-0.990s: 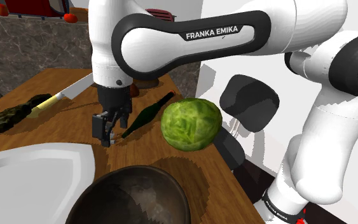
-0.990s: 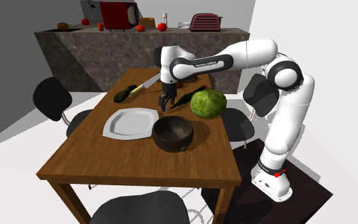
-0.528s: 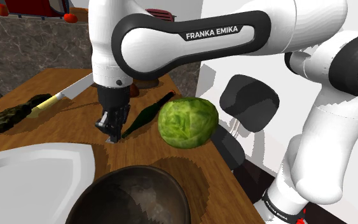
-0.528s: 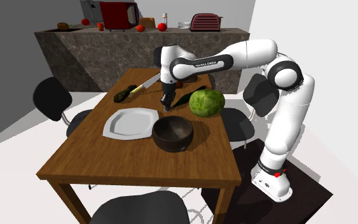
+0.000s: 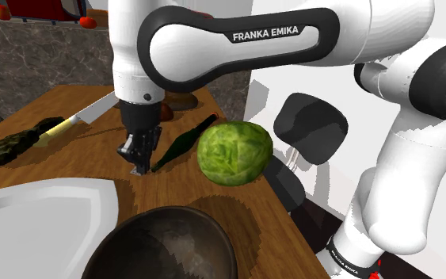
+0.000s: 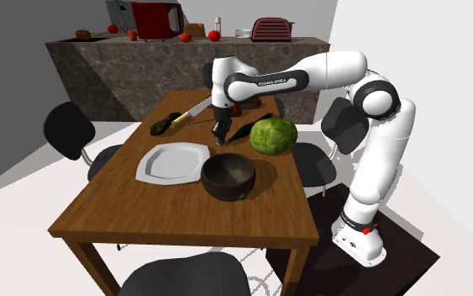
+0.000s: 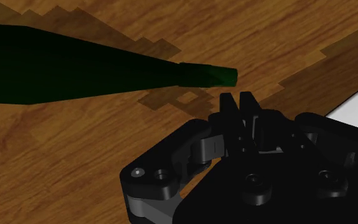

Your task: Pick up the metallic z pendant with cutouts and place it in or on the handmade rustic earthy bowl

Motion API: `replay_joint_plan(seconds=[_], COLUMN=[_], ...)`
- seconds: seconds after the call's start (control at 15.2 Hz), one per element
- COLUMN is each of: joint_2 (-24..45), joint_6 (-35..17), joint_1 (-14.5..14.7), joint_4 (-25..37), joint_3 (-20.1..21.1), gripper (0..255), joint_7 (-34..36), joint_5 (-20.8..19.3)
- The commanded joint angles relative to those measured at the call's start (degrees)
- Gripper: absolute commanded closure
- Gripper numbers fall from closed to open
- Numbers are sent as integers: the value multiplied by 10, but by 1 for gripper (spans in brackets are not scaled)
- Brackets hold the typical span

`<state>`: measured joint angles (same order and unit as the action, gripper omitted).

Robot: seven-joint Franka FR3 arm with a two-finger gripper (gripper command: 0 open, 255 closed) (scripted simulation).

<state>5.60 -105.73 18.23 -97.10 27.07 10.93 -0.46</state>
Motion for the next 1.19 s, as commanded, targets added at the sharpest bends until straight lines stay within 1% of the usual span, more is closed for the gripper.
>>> replay_joint_plan(seconds=[0.0, 0.59, 1.12], joint_2=[-1, 8, 28], joint_6=[15, 87, 156], joint_1=[0, 3, 10], joint_4=[14, 94, 181], joint_3=[0, 2, 5], gripper=[255, 255, 255], joint_7=[0, 4, 12], joint_5=[1, -4, -14])
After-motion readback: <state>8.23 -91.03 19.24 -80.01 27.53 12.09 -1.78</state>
